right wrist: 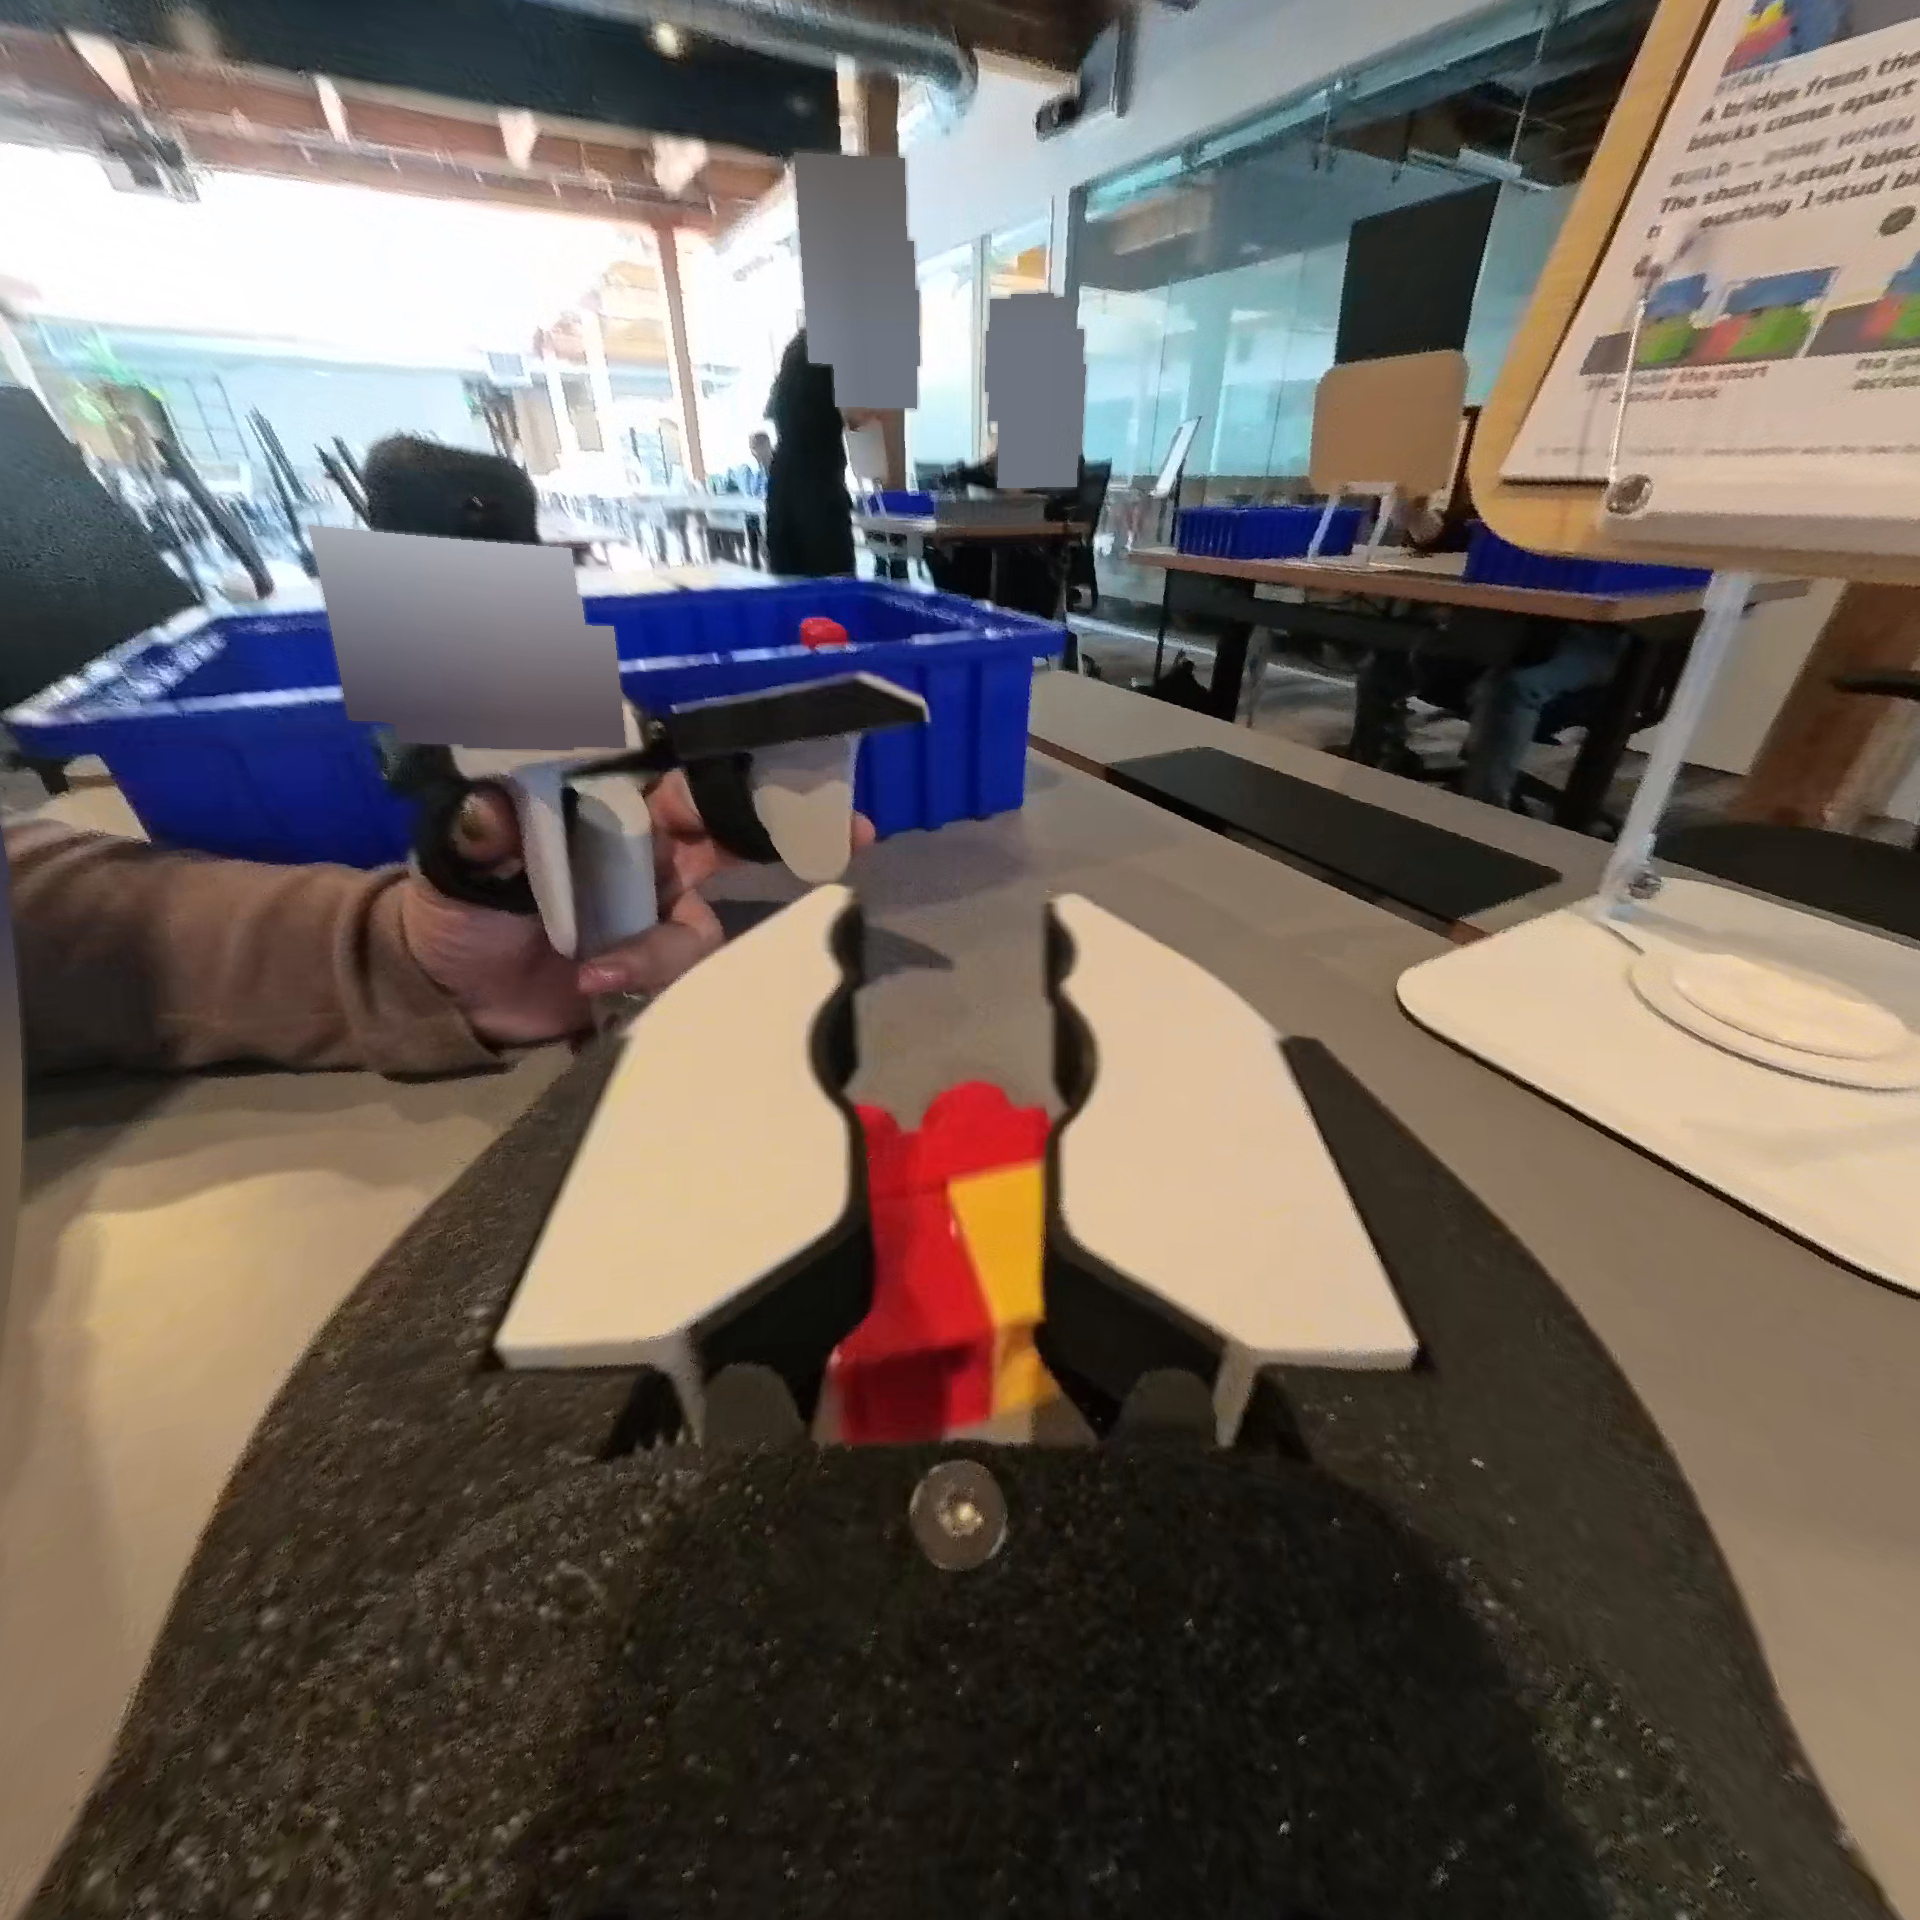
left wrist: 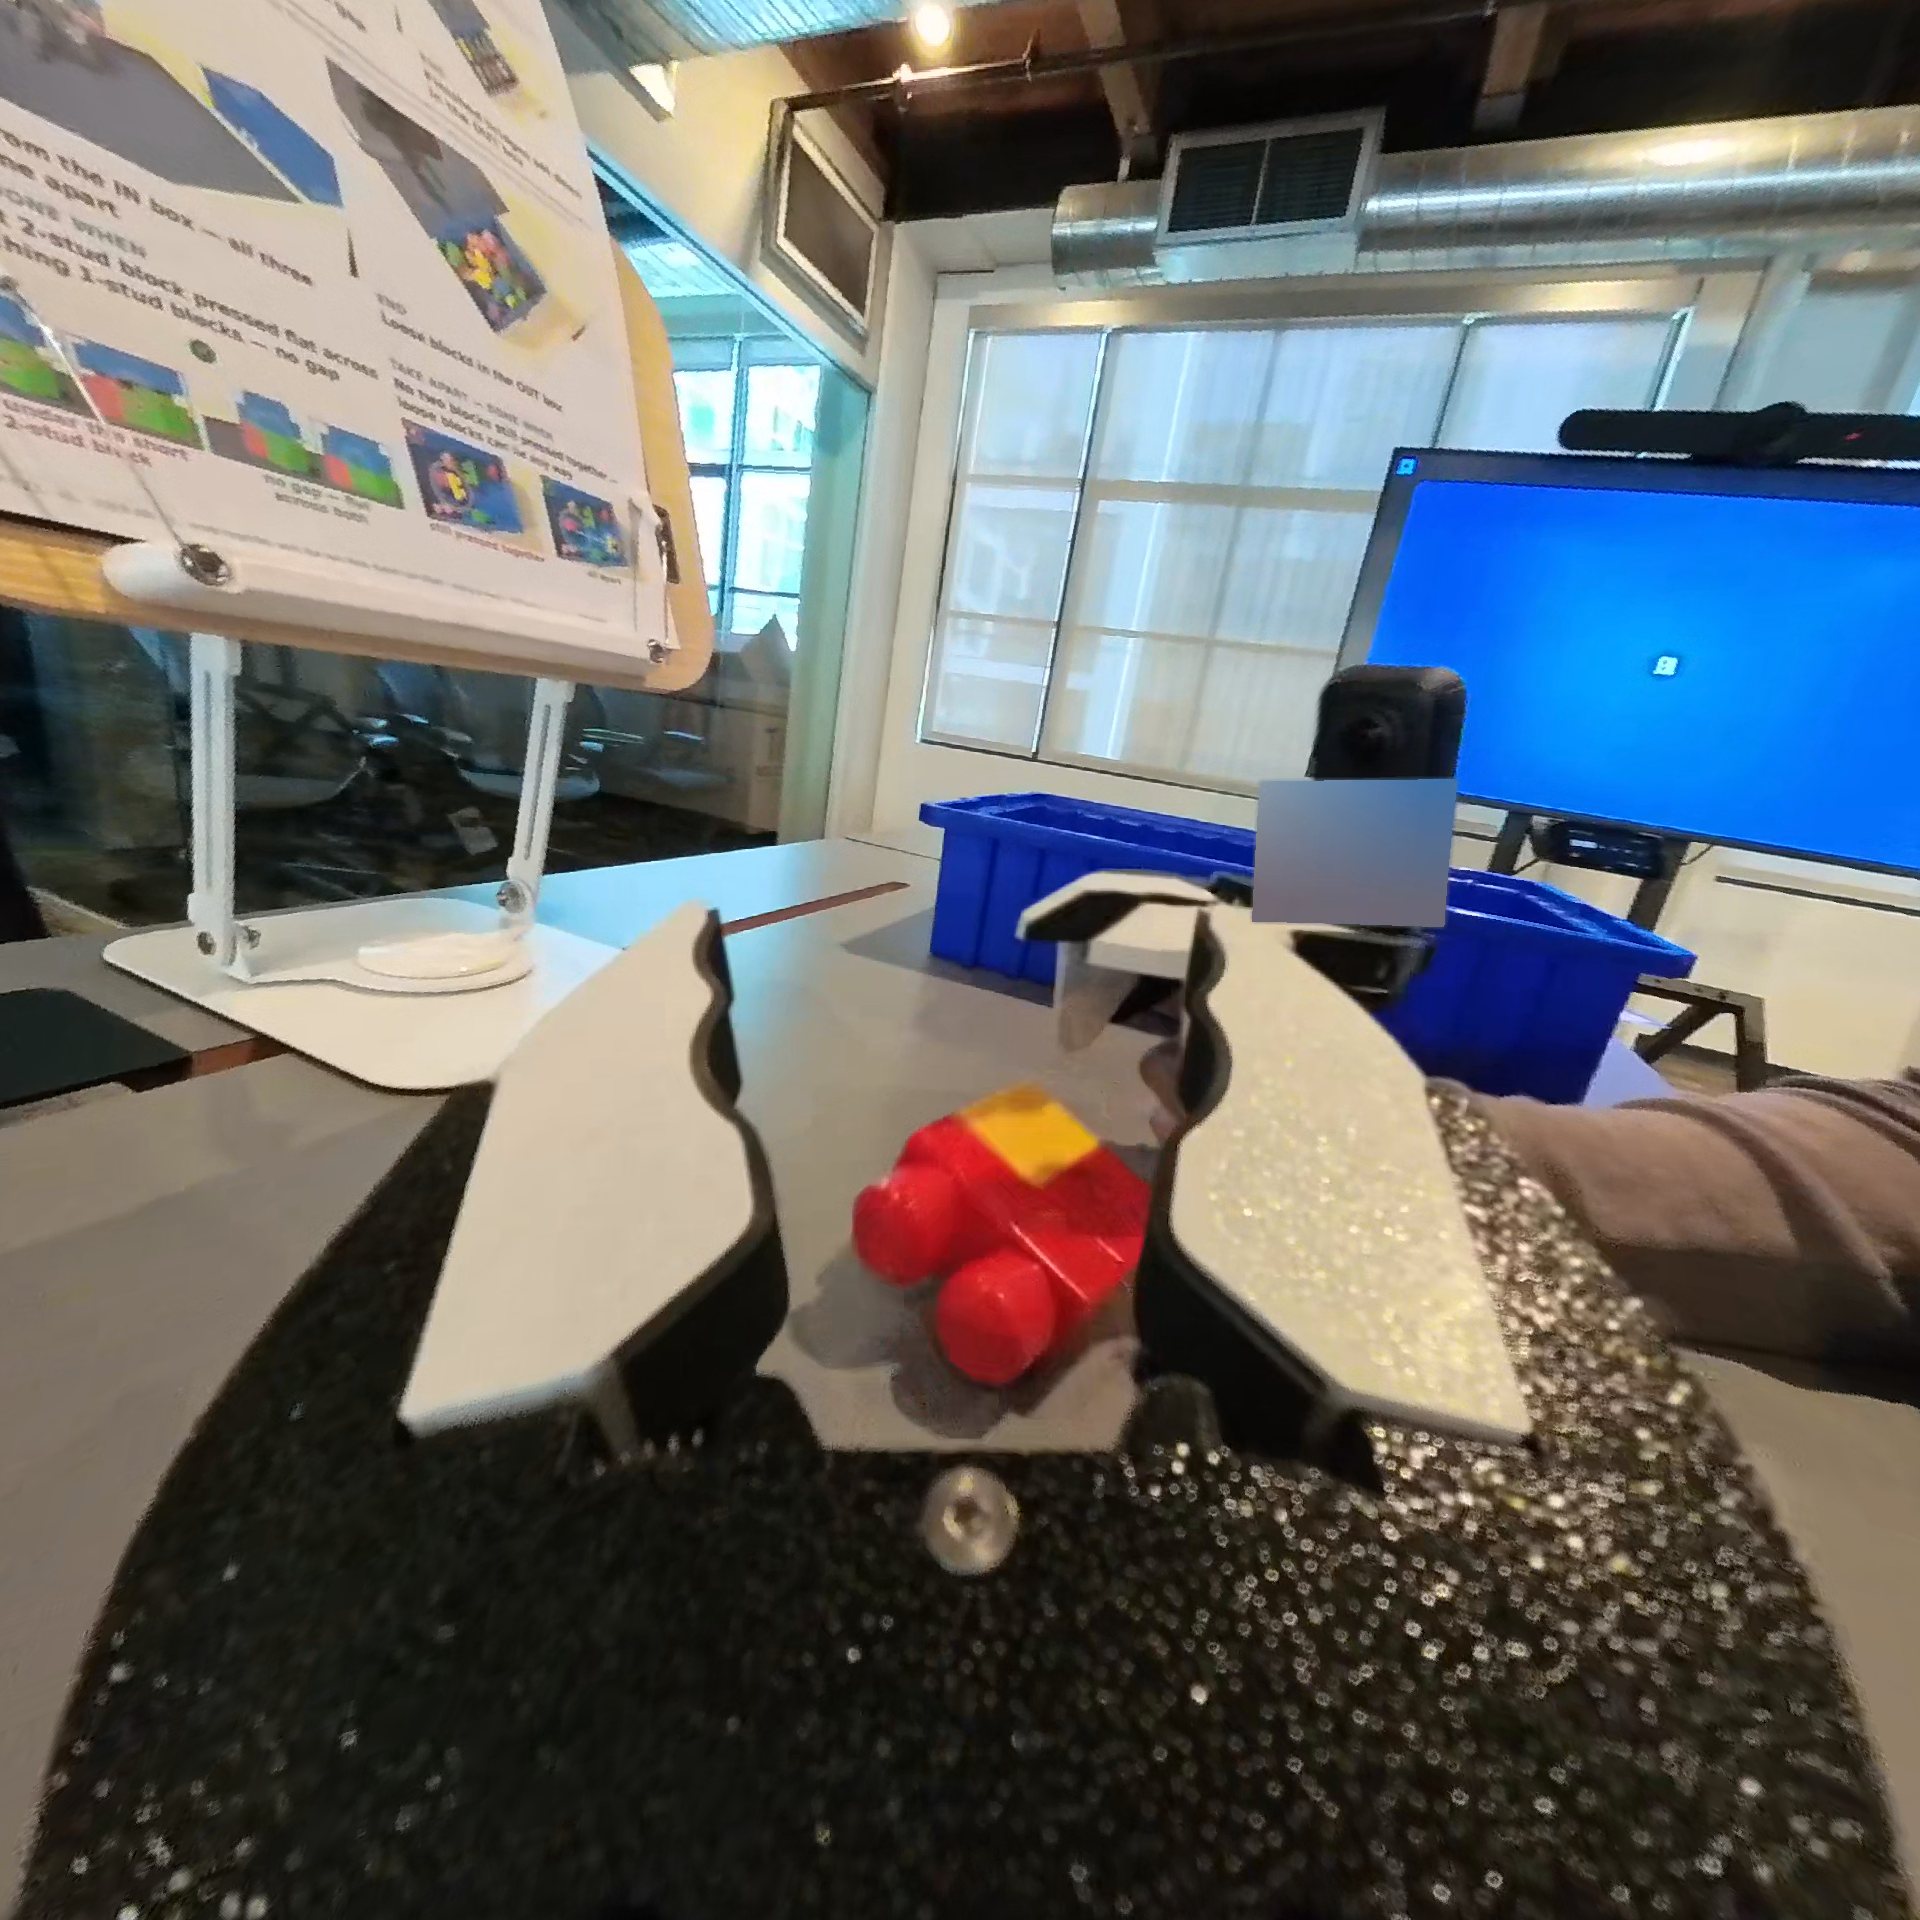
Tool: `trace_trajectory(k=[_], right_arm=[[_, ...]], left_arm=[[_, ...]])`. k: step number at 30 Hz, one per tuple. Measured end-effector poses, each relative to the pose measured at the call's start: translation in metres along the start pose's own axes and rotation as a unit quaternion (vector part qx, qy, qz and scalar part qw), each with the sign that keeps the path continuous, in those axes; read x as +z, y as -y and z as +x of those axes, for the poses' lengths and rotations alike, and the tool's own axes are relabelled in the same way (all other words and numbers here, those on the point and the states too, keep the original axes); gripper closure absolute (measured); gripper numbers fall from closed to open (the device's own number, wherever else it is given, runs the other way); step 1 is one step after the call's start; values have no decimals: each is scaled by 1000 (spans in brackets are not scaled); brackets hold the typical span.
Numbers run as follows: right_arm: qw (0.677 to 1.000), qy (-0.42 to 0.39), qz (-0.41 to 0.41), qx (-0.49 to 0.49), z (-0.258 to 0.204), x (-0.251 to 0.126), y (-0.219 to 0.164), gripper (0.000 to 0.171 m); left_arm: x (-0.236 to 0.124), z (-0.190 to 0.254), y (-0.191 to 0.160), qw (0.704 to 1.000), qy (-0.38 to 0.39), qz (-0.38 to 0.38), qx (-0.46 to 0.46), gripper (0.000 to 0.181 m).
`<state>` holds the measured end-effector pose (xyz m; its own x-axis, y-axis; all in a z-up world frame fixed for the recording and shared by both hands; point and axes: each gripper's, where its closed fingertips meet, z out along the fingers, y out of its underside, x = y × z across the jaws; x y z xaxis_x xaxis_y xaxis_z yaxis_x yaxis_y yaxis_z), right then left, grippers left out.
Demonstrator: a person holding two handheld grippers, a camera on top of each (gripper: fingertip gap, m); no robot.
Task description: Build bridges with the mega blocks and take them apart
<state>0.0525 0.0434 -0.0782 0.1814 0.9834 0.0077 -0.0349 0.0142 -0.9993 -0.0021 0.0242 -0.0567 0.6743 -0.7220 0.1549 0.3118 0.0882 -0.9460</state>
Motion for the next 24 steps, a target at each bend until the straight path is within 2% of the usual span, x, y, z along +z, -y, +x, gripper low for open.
trace_trajectory(k=[2, 5, 12, 17, 19, 21, 24], right_arm=[[998, -5, -60, -3, 7, -3, -14, 114], [991, -8, -131, 6, 15, -12, -34, 88], [965, 53, -257, -30, 10, -11, -73, 64], [933, 91, -346, -48, 10, -6, -100, 59], [925, 106, -362, -50, 5, -7, -105, 70], [931, 114, -342, -51, 2, -7, -100, 94], [948, 77, -295, -87, 7, -4, -87, 95]], left_arm=[[0, -1, 0, 1000, 0, -1, -2, 98], [0, -2, 1, 1000, 4, 2, -5, 98], [0, -3, 0, 1000, 4, 0, -10, 99], [0, -3, 0, 1000, 1, -1, -13, 100], [0, -2, 0, 1000, -1, -1, -15, 100], [1, -2, 0, 1000, -2, -1, -18, 100], [1, -3, -1, 1000, -1, -2, -21, 100]])
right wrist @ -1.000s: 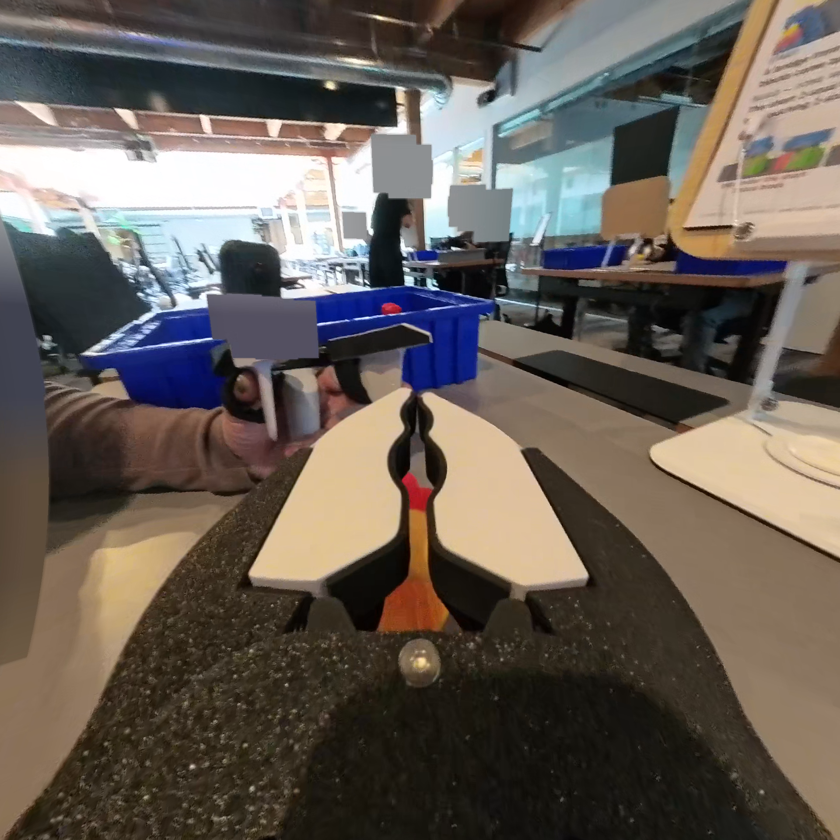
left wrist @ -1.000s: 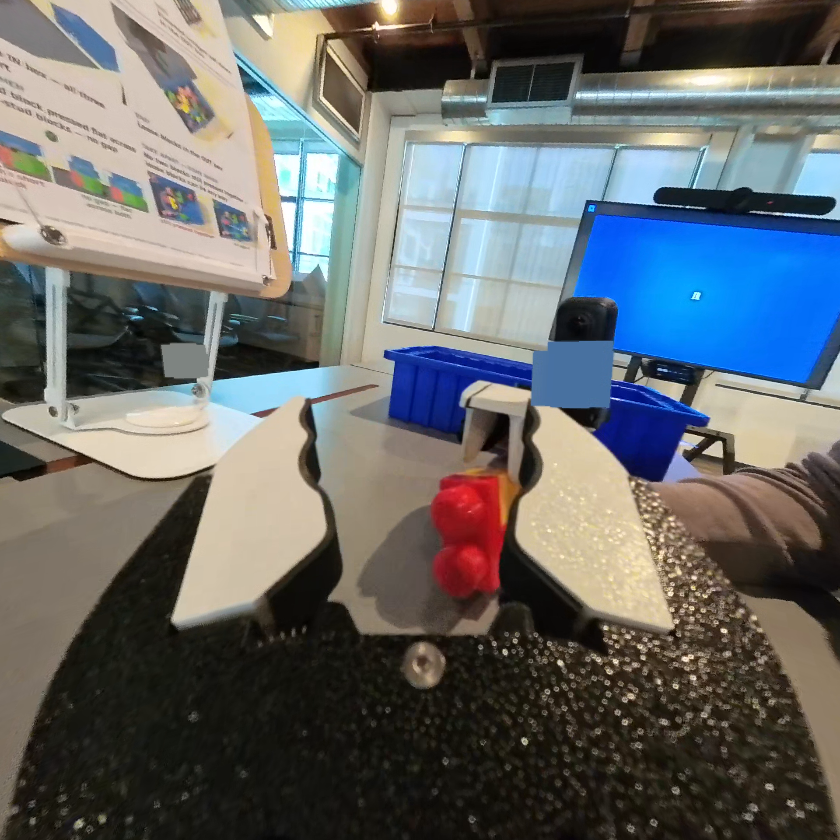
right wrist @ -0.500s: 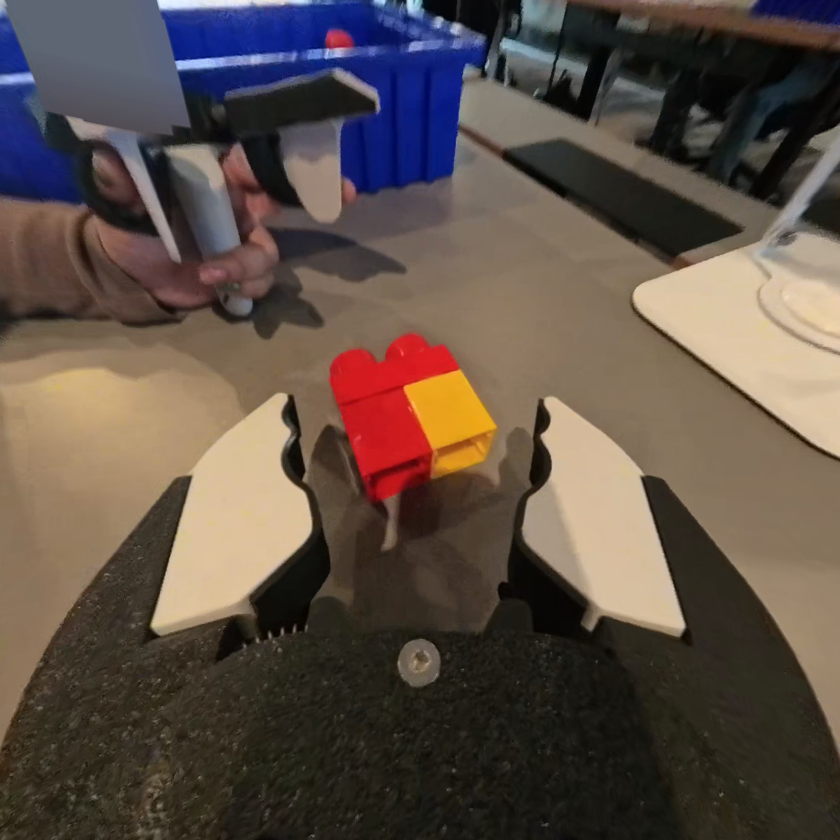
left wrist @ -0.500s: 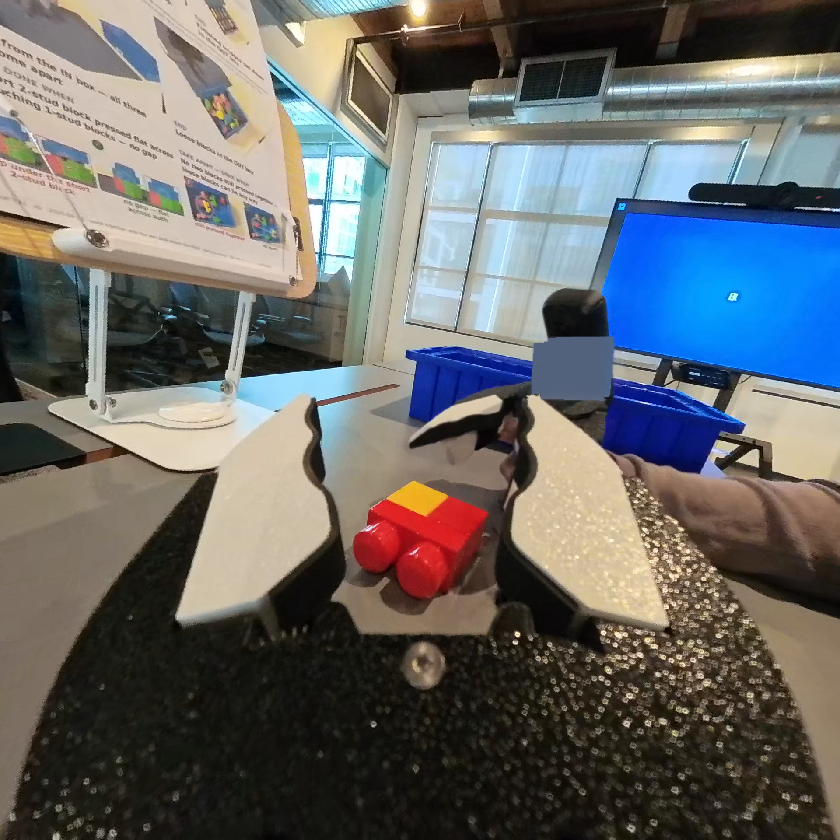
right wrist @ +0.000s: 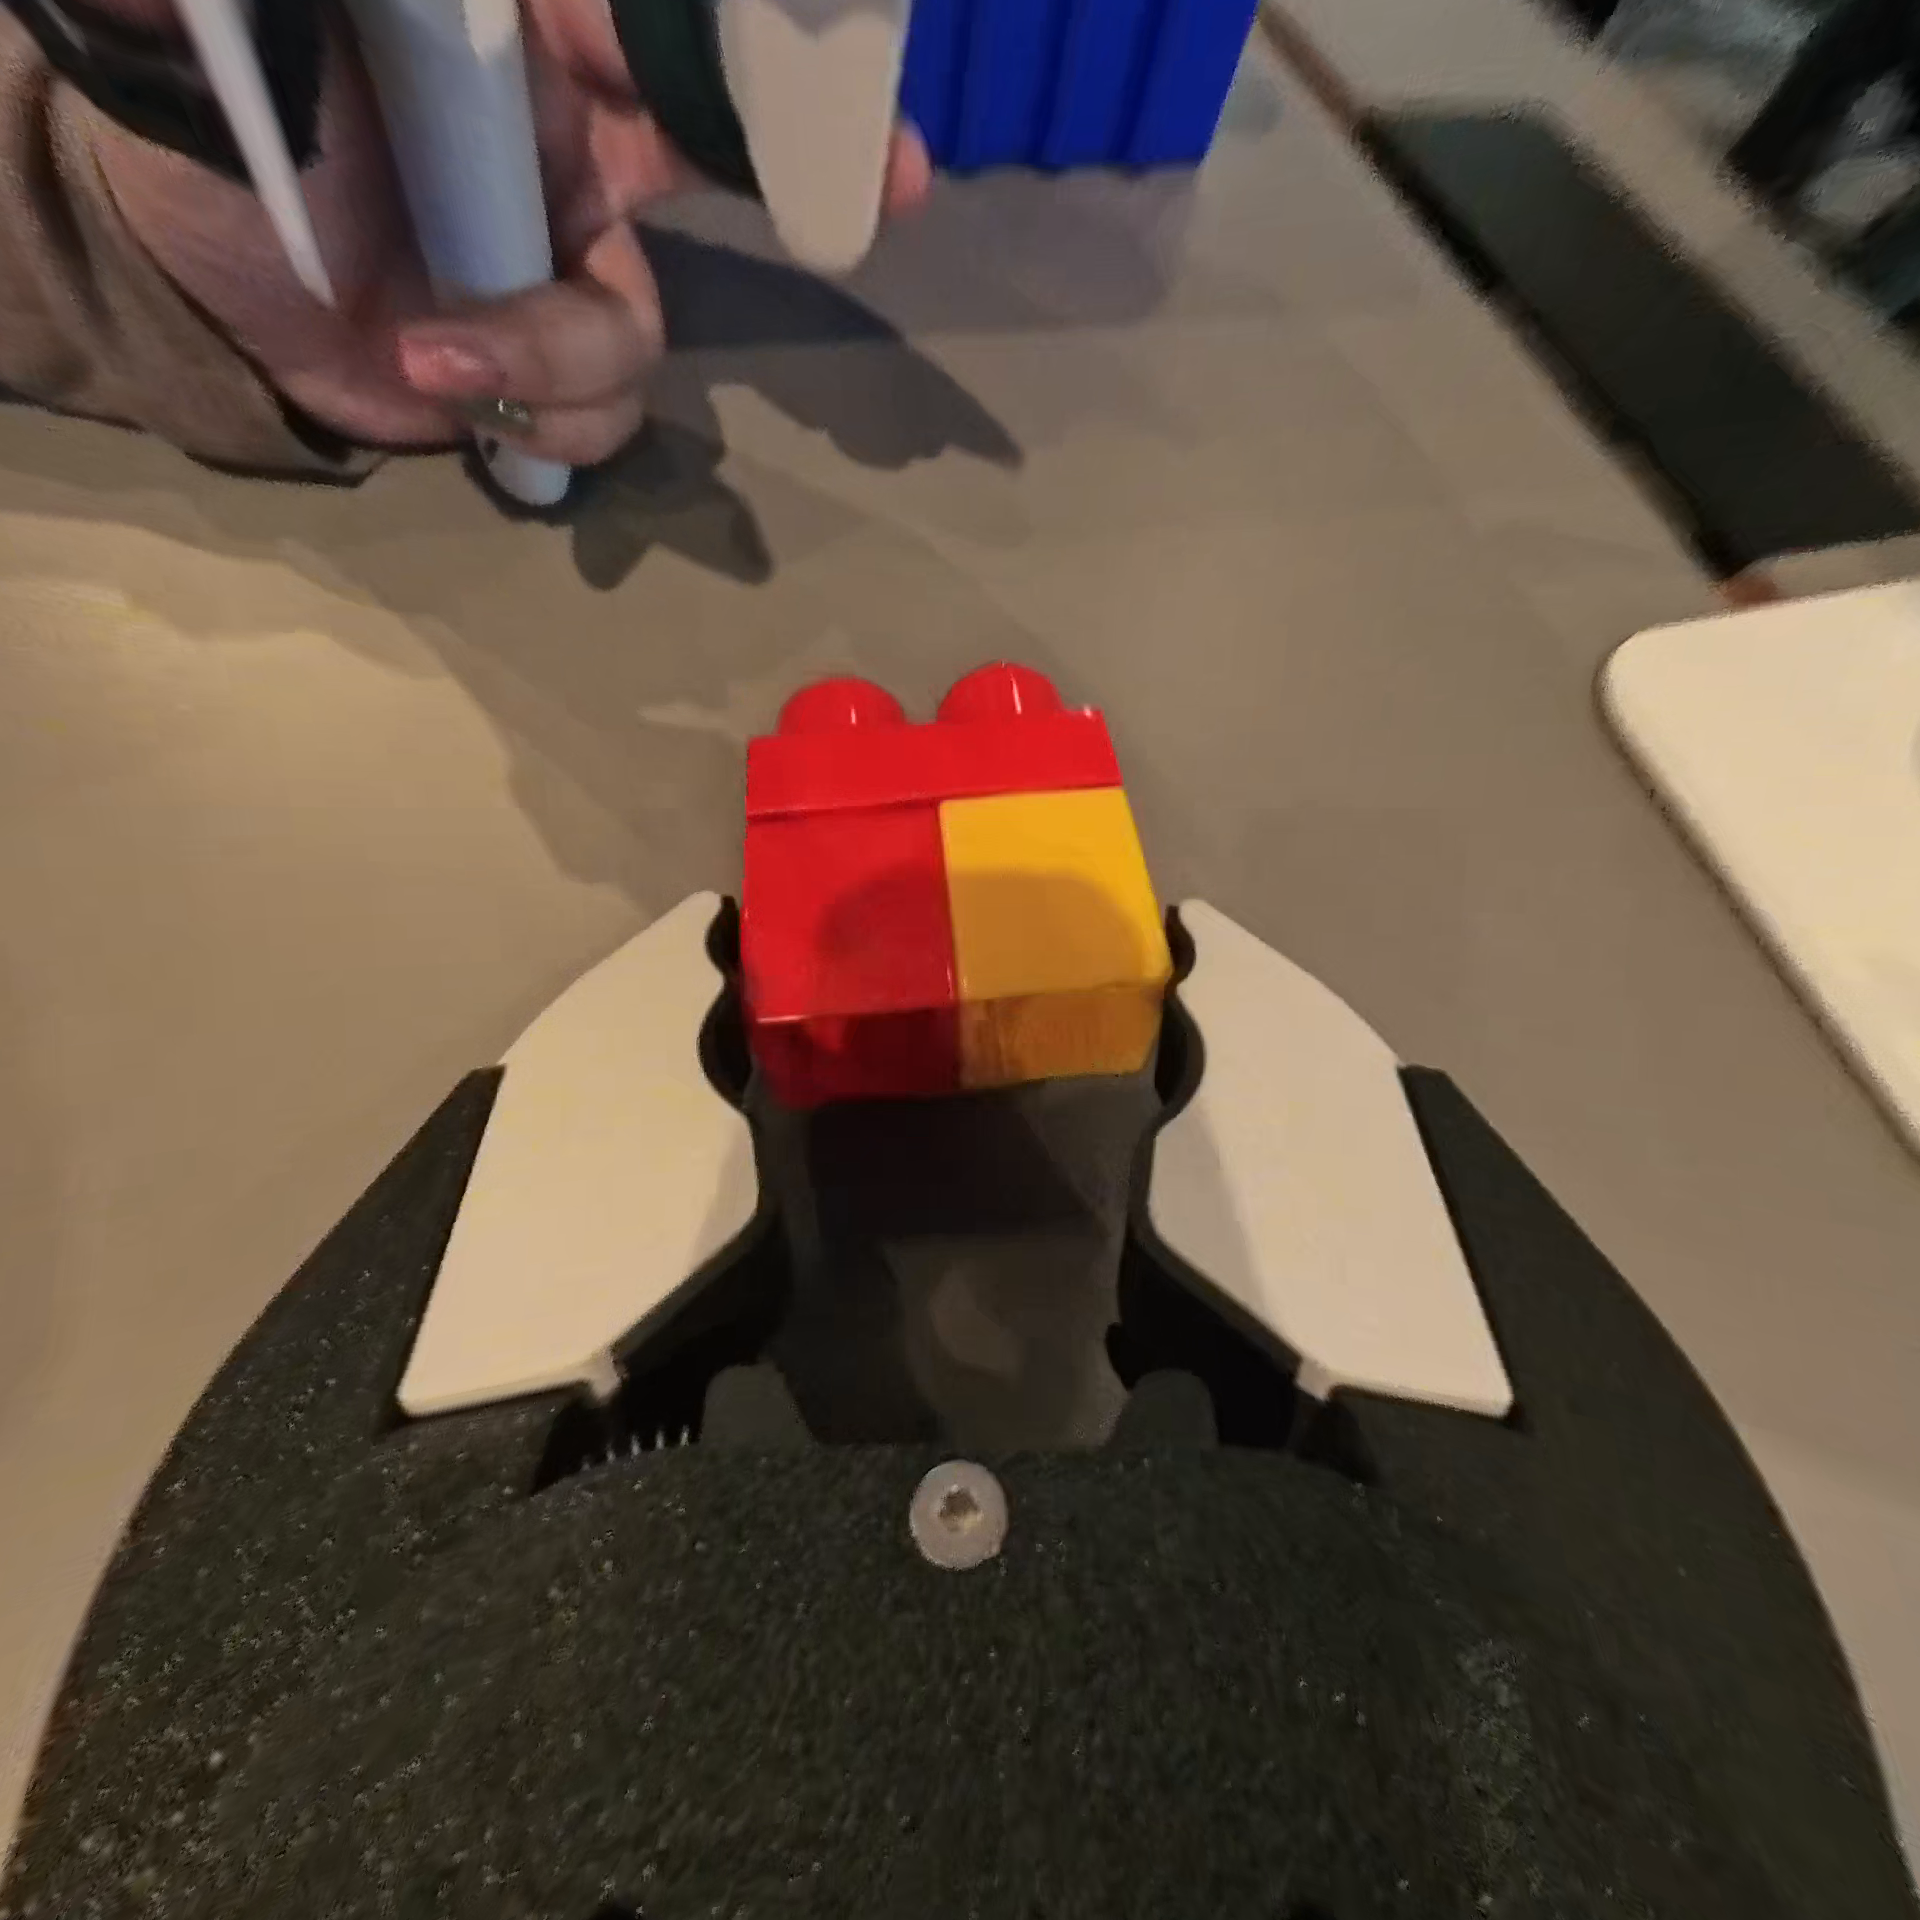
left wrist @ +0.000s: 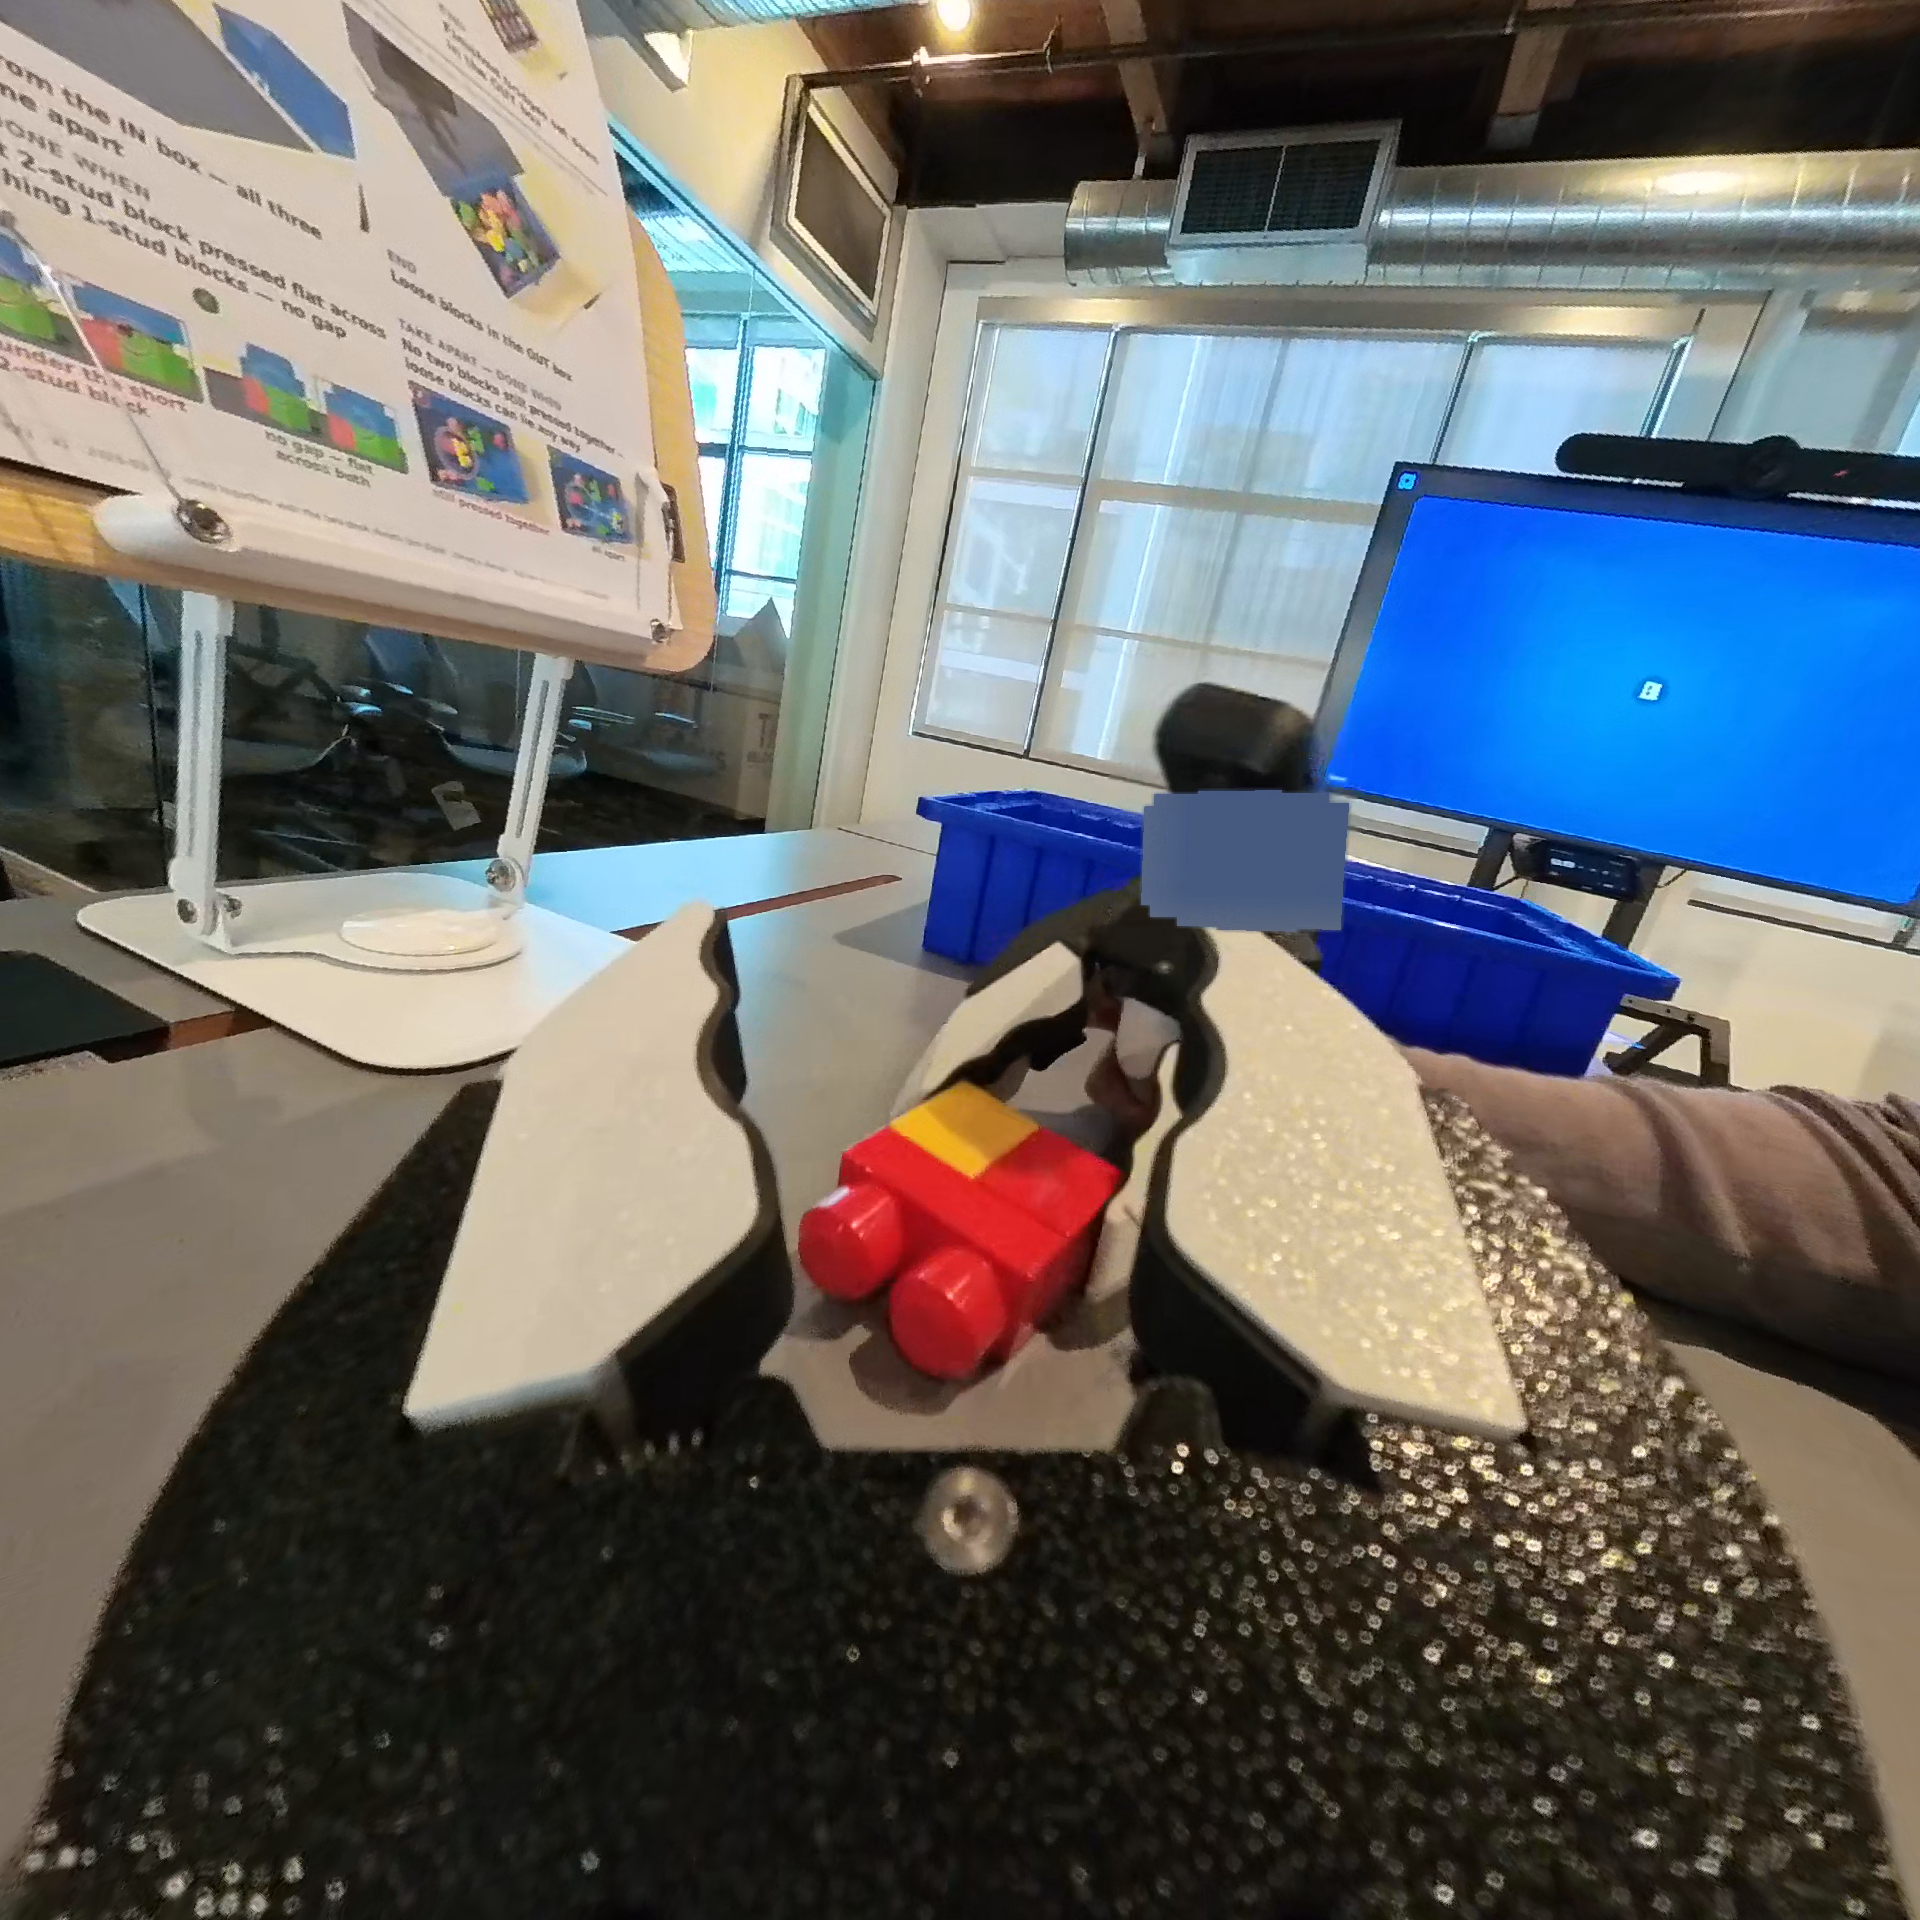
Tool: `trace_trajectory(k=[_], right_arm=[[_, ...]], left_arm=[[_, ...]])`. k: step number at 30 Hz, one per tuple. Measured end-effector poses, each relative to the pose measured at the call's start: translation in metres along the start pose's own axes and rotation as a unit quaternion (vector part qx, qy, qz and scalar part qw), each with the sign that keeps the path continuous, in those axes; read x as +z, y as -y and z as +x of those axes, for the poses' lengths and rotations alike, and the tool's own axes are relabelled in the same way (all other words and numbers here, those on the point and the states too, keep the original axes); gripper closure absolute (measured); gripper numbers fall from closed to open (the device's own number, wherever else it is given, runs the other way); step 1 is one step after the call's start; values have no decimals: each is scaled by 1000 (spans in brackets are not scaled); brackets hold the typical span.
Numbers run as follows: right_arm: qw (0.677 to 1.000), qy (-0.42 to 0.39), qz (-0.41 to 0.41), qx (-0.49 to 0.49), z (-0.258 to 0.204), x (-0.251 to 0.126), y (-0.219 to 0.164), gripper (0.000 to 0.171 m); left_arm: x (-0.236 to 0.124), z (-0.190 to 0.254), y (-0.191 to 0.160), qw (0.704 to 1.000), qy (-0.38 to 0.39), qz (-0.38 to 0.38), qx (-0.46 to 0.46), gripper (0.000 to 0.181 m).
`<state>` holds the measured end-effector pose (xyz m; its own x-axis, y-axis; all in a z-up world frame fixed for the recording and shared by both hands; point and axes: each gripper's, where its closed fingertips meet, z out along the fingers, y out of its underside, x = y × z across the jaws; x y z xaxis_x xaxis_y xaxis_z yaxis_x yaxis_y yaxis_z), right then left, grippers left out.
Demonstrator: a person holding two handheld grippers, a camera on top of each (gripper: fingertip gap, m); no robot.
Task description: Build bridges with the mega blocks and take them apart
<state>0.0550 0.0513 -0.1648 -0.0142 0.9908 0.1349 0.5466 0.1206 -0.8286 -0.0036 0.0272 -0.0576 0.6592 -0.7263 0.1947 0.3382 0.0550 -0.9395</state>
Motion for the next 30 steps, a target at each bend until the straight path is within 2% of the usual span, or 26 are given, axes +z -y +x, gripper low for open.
trace_trajectory(k=[5, 11, 14, 19, 22, 25, 28, 30], right_arm=[[988, -82, 104, -84, -3, -15, 39, 95], [966, -109, 207, -113, -25, -33, 83, 96], [943, -162, 226, -181, -33, -43, 96, 96], [907, -209, 211, -299, -54, -39, 102, 96], [903, -204, 188, -328, -60, -30, 96, 95], [901, -203, 184, -336, -59, -27, 92, 96], [913, -187, 191, -308, -55, -25, 88, 95], [937, -147, 206, -239, -51, -24, 86, 91]], left_arm=[[0, -2, 0, 1000, 2, 1, -11, 99], [1, 3, -5, 997, -35, -16, -73, 96], [-1, 21, 0, 982, -118, -16, -146, 95], [-2, 30, -5, 962, -172, -45, -206, 100], [-2, 44, -16, 951, -210, -90, -210, 113], [-1, 45, -24, 952, -203, -115, -199, 141], [0, 41, -25, 953, -194, -118, -202, 144], [0, 41, -24, 958, -191, -108, -183, 145]])
